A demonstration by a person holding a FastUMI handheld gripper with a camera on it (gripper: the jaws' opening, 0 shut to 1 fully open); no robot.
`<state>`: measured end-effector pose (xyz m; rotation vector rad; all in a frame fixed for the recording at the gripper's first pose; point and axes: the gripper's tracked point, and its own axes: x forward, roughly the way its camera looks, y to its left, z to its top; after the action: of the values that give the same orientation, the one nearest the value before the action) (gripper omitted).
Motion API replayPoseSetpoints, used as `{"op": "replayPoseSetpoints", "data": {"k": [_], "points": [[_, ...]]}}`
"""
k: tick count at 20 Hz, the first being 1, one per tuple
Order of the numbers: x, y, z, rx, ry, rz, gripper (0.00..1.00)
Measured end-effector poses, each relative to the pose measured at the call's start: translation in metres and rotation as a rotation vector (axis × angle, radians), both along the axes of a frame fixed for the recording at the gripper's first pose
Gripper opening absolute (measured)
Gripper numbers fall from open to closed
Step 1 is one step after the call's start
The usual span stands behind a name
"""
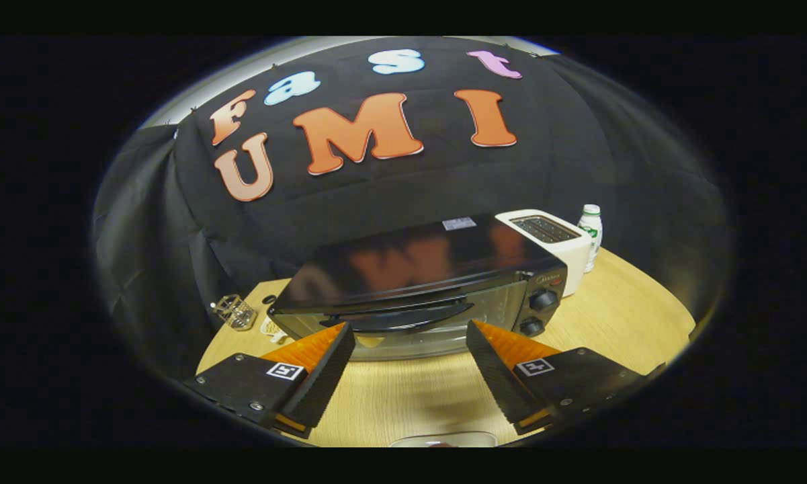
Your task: Open the toaster oven, put the food inside, and close the toaster oven door.
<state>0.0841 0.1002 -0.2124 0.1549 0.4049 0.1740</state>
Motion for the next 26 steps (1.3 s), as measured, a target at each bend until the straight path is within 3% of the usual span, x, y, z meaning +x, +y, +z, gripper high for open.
{"op": "replayPoseSetpoints", "data": {"k": [6, 15, 26], "points": [[0.003, -0.025, 0.077, -0.043, -0.119, -0.031, 0.99], [-0.026, -0.048, 0.198, -0.16, -0.305, -0.051, 0.99], [-0.045, -0.059, 0.227, -0.167, -0.373, -0.073, 0.99]]}}
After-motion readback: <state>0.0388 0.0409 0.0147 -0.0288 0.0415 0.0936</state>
